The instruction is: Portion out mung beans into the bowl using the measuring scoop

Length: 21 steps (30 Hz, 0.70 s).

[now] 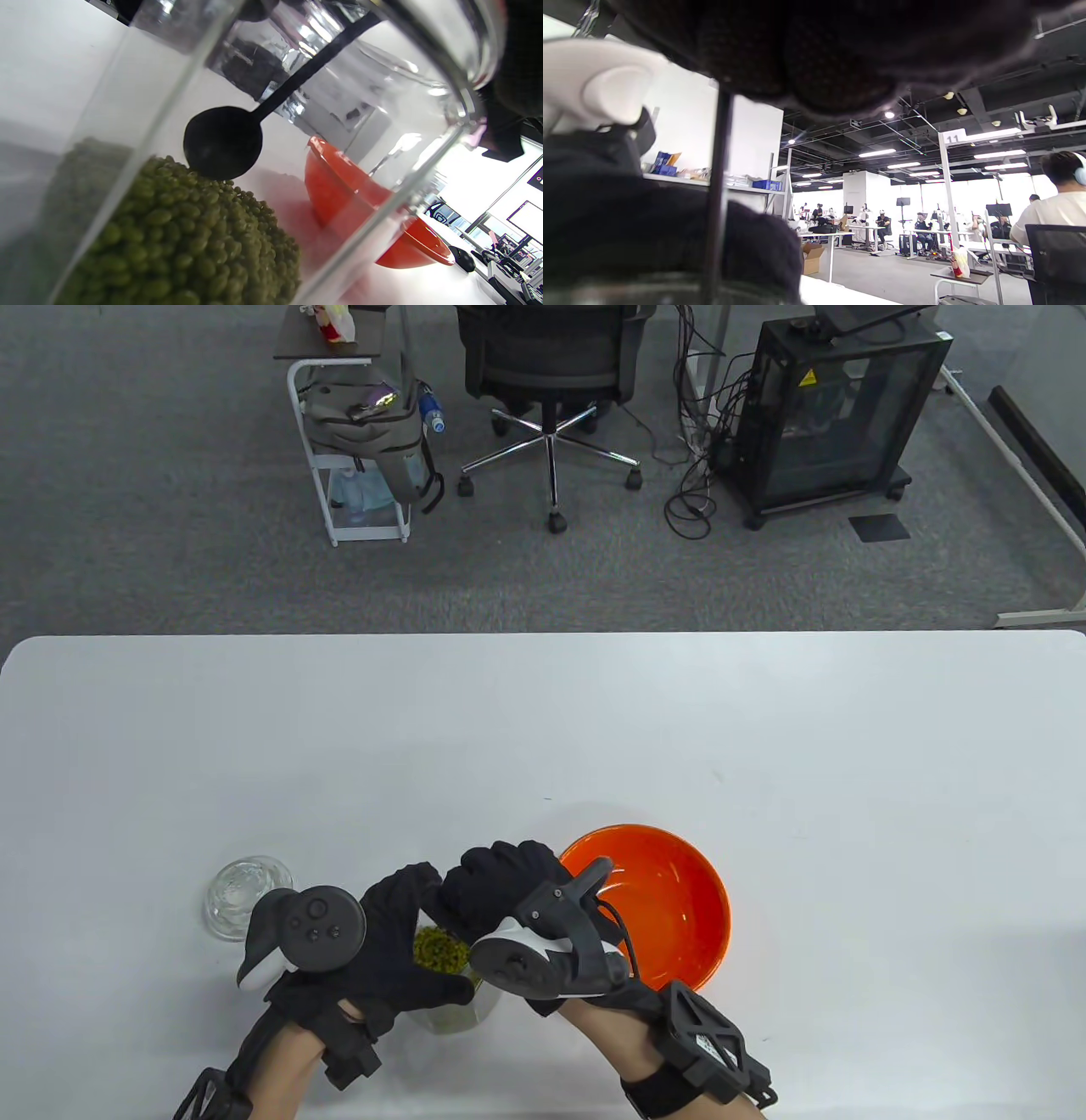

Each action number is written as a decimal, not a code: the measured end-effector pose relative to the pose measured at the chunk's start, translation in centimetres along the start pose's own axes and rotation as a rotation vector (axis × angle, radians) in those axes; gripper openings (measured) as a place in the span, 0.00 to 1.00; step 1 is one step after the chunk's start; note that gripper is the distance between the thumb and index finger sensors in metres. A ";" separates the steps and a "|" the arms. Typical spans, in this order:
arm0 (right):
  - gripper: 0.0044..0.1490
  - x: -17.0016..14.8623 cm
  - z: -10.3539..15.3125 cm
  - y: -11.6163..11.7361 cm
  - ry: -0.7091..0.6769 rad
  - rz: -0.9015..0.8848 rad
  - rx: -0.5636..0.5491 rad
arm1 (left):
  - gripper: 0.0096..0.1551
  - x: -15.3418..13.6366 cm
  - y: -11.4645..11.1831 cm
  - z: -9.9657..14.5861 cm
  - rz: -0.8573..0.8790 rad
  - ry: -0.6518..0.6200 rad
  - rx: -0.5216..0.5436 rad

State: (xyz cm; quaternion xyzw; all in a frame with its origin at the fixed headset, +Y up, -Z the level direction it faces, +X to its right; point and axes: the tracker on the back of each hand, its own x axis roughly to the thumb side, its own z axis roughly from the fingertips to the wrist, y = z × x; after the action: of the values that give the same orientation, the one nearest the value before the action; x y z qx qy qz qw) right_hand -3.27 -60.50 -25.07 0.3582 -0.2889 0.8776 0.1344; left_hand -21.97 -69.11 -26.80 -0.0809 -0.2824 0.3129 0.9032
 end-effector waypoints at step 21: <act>0.27 -7.7 2.8 3.2 0.655 -0.588 0.160 | 0.81 0.0 -0.1 0.0 0.009 0.001 -0.006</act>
State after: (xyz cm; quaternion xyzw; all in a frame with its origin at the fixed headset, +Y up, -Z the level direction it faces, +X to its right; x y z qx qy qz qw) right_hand 2.27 -65.00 -30.21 0.1375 -0.0483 0.8889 0.4344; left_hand -21.96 -69.19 -26.80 -0.0852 -0.2827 0.3159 0.9017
